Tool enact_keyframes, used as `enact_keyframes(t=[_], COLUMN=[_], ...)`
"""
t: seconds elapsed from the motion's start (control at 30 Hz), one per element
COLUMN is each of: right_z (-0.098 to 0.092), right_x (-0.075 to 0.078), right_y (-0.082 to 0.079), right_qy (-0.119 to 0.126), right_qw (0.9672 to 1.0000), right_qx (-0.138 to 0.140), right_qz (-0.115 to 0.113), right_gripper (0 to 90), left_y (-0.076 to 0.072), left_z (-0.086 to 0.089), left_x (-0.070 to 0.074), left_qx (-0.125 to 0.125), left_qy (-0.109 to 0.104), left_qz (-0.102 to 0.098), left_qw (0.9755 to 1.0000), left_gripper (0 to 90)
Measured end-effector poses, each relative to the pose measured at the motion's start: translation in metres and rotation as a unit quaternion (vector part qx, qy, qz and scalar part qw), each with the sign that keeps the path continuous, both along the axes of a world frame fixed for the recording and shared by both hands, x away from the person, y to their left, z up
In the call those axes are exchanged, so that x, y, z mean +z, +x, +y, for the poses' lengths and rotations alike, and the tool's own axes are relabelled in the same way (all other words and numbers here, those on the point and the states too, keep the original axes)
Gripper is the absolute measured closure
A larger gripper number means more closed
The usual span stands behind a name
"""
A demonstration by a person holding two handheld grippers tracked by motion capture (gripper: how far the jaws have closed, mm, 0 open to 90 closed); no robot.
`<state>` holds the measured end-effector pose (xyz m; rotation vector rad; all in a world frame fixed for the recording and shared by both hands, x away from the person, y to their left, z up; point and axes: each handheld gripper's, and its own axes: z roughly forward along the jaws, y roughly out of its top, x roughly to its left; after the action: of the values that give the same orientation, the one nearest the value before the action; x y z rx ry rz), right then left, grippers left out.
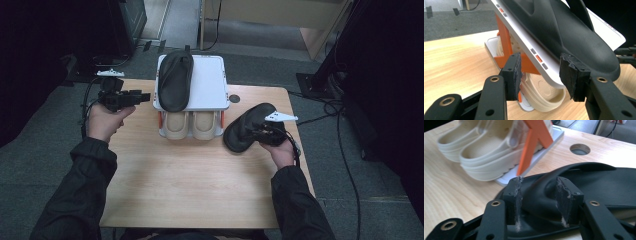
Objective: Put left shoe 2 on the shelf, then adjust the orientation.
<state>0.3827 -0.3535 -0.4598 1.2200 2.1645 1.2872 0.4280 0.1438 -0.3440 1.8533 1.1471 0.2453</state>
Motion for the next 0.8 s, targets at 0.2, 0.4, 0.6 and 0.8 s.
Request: enact_keyframes(t=[0.2,0.4,0.6,0.8], right_z=[0.0,0.003,0.007,0.008], right_x=[-0.012,-0.02,-0.027,-0.027], right_y=[0.012,0.018,0.021,0.021], right_qy=[-0.018,-0.027,-0.031,-0.024], right_qw=[0.9997,0.9989,0.9984,0.9988], right_qx=[0.017,0.038,0.045,0.043], right_qz=[0.007,-0.006,-0.016,-0.006], right_gripper=[49.6,43.2,41.2,47.0], left_y=[-0.007,-0.019,-0.032,-0.038], left_z=[0.001,0.001,0.0,0.002], left_x=[-0.009,-0.024,-0.041,-0.05], left_qx=[0.003,-0.007,-0.011,-0.013], left_qy=[0.003,-0.009,-0.011,-0.019], left_qz=[-0.001,-0.001,0.004,0.004], left_qw=[1.0,0.9999,0.9999,0.9997], left_gripper=[51.4,50.1,49.7,49.7])
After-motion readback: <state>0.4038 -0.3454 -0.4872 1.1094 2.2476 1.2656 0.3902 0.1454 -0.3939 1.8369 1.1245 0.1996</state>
